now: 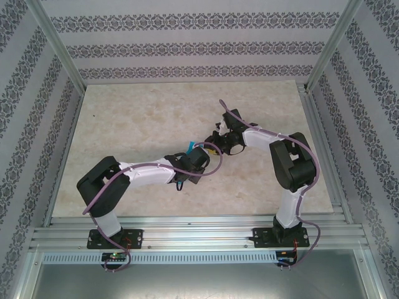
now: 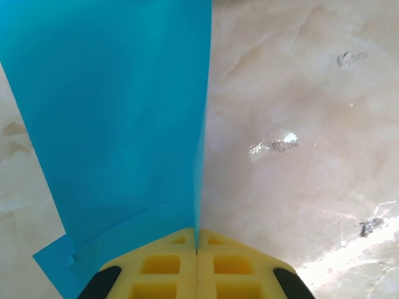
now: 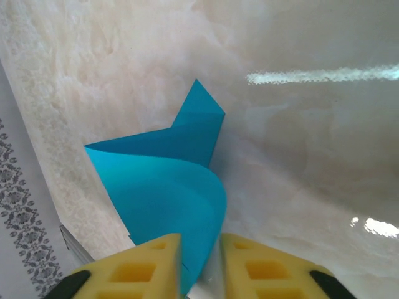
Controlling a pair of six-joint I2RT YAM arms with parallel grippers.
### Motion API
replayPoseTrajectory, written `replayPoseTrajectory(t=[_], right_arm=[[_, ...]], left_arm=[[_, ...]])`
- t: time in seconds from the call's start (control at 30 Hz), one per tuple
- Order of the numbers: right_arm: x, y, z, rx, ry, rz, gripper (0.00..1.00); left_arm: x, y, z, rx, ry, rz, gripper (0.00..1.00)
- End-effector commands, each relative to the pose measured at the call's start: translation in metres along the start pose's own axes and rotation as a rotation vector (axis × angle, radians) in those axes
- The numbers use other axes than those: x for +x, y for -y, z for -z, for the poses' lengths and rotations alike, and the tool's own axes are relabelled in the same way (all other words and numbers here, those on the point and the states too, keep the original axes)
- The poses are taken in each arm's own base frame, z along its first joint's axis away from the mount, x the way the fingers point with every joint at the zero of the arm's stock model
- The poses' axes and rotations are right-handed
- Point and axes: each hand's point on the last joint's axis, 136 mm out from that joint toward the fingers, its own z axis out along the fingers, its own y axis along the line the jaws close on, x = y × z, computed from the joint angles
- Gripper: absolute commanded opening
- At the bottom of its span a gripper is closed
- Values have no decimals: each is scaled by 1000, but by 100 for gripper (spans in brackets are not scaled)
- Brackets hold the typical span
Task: Fold a paper plane with a square sheet of paper (fold left side to right side)
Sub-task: Fold the wing for the fifth time at the center of the table.
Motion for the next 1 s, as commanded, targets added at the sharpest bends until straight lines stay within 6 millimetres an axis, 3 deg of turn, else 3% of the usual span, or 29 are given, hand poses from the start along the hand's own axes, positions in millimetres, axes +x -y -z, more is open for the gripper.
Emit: replayPoseTrajectory(t=[0.0, 0.13, 0.23, 0.57, 0.73, 0.97], right_arm=[[-10, -10, 31, -9, 95, 66, 31], [-12, -4, 54, 0, 161, 83, 41], [-9, 1, 59, 0, 178, 87, 42], [7, 7, 26, -17, 125, 90, 31], [10, -1, 13, -40, 113, 116, 30], [11, -1, 9, -49, 124, 138, 31]], left_arm=[[-20, 1, 15, 106, 52, 91, 1], [-31, -6, 22, 202, 74, 186, 0], [-38, -14, 25, 266, 83, 258, 0], [-27, -33, 7, 314, 30, 344, 0], [-30, -32, 6, 378, 36, 361, 0], [-33, -27, -1, 543, 13, 386, 3]])
